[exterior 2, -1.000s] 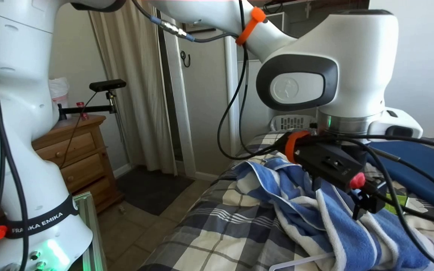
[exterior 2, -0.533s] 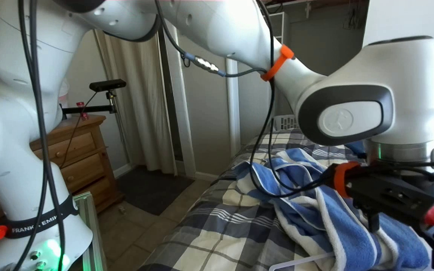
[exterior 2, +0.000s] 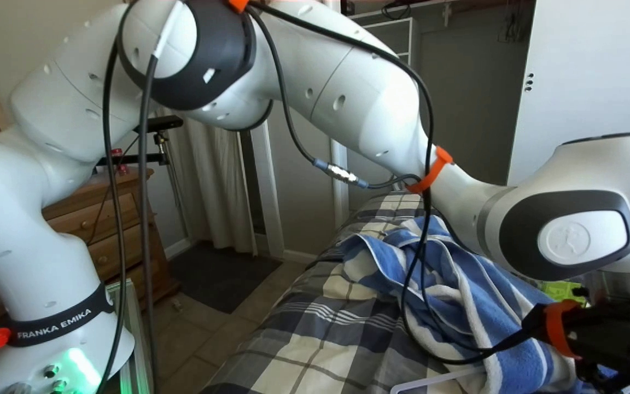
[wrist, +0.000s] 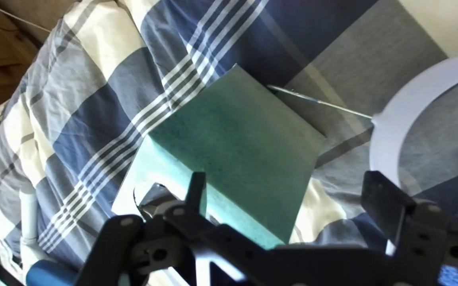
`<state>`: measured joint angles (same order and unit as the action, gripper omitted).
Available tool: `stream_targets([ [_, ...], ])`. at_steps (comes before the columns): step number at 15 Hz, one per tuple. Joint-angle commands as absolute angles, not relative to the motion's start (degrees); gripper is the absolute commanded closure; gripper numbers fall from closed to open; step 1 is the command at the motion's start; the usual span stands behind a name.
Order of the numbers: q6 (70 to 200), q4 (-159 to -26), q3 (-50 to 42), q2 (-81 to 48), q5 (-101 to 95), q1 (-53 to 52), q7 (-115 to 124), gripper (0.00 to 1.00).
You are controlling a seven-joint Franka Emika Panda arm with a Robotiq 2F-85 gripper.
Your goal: Move the light blue box to the left of the bed
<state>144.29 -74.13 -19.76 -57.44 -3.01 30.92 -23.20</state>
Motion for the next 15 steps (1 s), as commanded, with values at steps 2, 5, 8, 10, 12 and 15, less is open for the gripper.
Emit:
stream_targets([
  [2,143.7,-71.5,-19.8,-59.3,-3.2,31.4,-22.8,0.00],
  [5,144.5,-70.9,-21.1,-60.2,-4.8,30.5,-22.6,0.00],
  [8,148.8,-68.9,-24.8,-63.6,-8.2,28.9,-21.9,0.00],
  [10,152.7,-67.9,-26.1,-65.5,-9.8,28.9,-23.1,0.00],
  [12,156.8,-67.3,-25.5,-66.7,-10.6,30.0,-25.9,0.00],
  [15,163.4,-64.9,-21.1,-68.4,-15.5,33.8,-29.1,0.00],
])
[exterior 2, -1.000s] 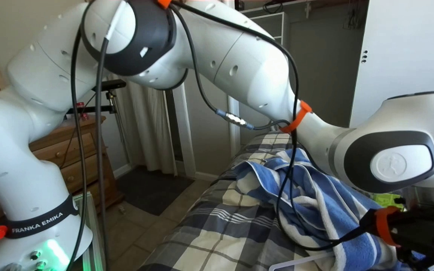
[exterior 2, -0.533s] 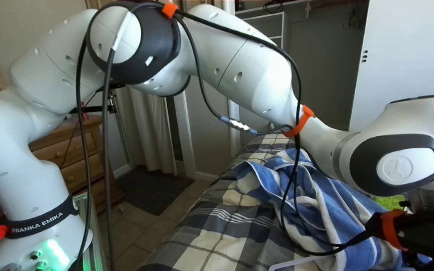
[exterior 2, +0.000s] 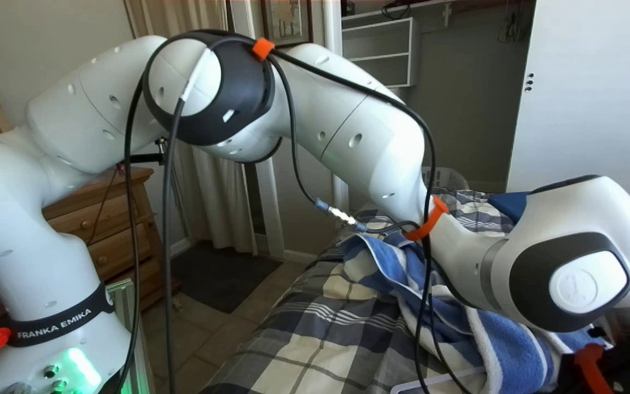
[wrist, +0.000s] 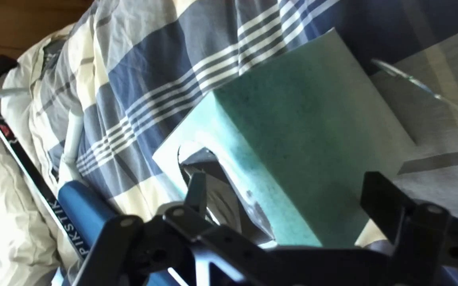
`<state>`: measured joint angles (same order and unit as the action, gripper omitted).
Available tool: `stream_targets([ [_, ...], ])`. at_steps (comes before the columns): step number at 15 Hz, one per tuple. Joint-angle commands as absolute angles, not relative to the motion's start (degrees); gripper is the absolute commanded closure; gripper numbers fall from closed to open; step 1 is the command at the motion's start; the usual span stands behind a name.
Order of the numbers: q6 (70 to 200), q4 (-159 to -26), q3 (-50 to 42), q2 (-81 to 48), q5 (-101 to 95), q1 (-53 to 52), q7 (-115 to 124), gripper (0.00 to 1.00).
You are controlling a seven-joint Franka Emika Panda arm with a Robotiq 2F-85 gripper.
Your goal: Move the light blue box to the left of the bed
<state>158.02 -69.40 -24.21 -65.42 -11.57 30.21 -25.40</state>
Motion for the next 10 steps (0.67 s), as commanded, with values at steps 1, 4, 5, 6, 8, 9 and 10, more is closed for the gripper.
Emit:
stream_targets([
  [1,164.8,-64.2,-19.2,-68.8,-16.4,35.0,-31.5,0.00],
  [4,164.0,-64.4,-11.3,-68.0,-17.1,39.3,-39.7,0.00],
  [5,162.5,-64.5,-8.7,-67.7,-16.5,40.6,-42.7,0.00],
  [6,160.4,-64.8,-5.0,-67.1,-15.6,42.6,-46.9,0.00],
  [8,155.9,-64.6,-0.2,-66.9,-13.9,45.2,-53.0,0.00],
  [9,152.0,-64.2,0.8,-66.7,-13.0,45.6,-54.9,0.00],
  [10,148.2,-63.3,0.8,-66.8,-12.5,45.6,-56.1,0.00],
])
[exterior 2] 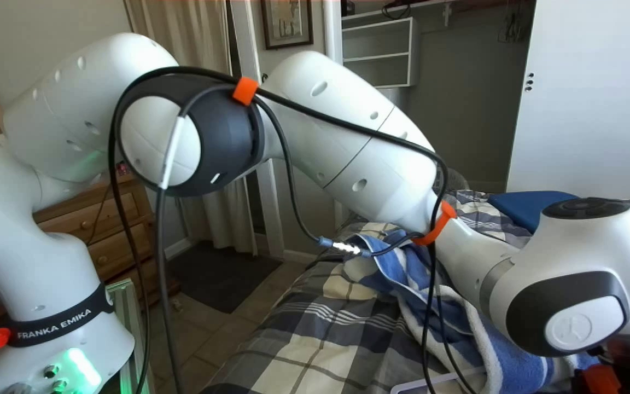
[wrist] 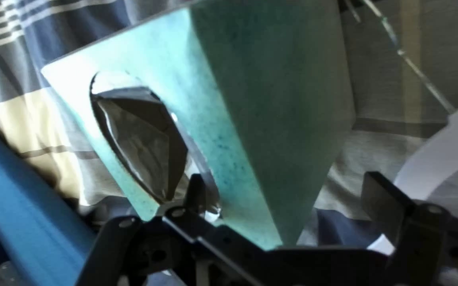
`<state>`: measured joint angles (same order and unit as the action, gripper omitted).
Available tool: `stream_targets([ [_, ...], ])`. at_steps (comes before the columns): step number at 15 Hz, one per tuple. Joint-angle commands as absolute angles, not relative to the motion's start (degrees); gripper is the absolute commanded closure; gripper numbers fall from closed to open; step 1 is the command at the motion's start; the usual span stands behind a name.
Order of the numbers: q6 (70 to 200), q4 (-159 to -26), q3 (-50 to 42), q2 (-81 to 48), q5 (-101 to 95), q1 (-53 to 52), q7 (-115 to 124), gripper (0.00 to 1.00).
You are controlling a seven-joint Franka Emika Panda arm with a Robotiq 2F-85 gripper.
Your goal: Move the light blue box to the left of the bed
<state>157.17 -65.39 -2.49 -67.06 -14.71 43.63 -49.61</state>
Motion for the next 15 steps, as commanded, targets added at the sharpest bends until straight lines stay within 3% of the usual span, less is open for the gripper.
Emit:
stream_targets([
  [1,143.1,-62.4,0.2,-66.5,-12.0,45.2,-56.7,0.00],
  [4,130.7,-58.5,-2.5,-66.4,-10.6,43.5,-55.4,0.00],
  [8,124.6,-53.1,-5.3,-68.3,-9.4,42.5,-51.1,0.00],
  [15,123.2,-49.2,-5.0,-70.8,-5.8,44.3,-42.8,0.00],
])
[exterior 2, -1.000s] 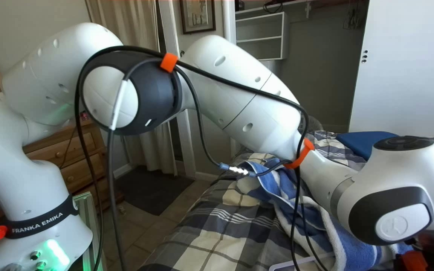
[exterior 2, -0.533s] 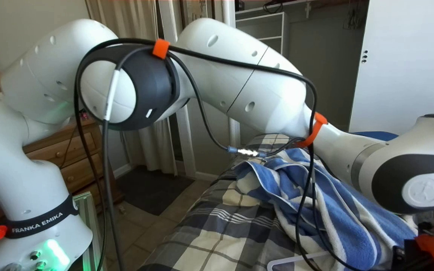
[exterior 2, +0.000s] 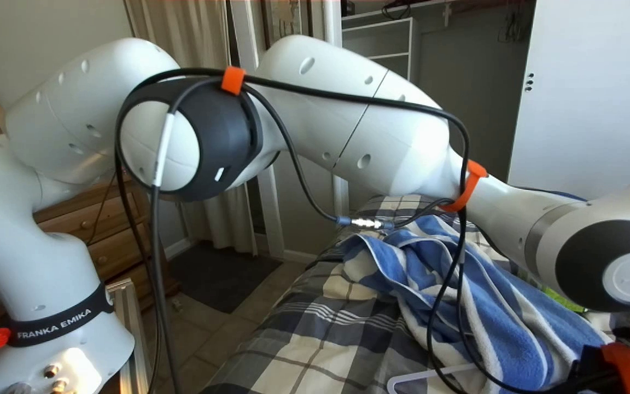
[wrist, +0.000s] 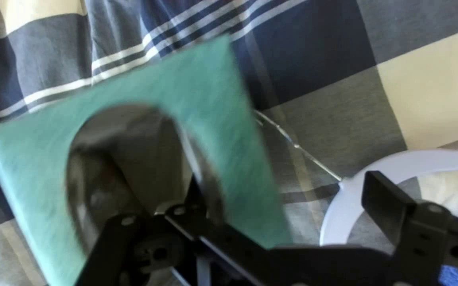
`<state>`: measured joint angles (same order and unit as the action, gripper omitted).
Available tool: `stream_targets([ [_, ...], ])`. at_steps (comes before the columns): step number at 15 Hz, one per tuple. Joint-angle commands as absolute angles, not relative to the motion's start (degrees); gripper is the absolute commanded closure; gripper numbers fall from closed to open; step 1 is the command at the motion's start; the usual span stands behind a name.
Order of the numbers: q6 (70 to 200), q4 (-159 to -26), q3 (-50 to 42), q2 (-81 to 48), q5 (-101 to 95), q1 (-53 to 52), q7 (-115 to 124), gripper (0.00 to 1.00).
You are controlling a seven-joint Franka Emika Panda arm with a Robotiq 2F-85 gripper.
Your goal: Move the light blue box to the left of the bed
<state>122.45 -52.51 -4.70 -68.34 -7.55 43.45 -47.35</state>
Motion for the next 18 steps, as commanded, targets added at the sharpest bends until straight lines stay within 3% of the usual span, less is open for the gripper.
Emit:
stream_targets([
  [1,122.2,-49.0,-5.1,-71.0,-5.8,44.4,-41.7,0.00],
  [7,121.5,-47.2,-5.2,-73.2,-6.1,44.7,-37.2,0.00],
  [8,122.1,-46.9,-4.3,-73.5,-5.5,45.1,-37.6,0.25],
  [9,121.8,-46.7,-3.8,-73.6,-4.9,45.4,-37.6,0.26],
  [18,132.6,-49.9,-4.7,-69.2,-5.1,46.0,-33.4,0.90],
])
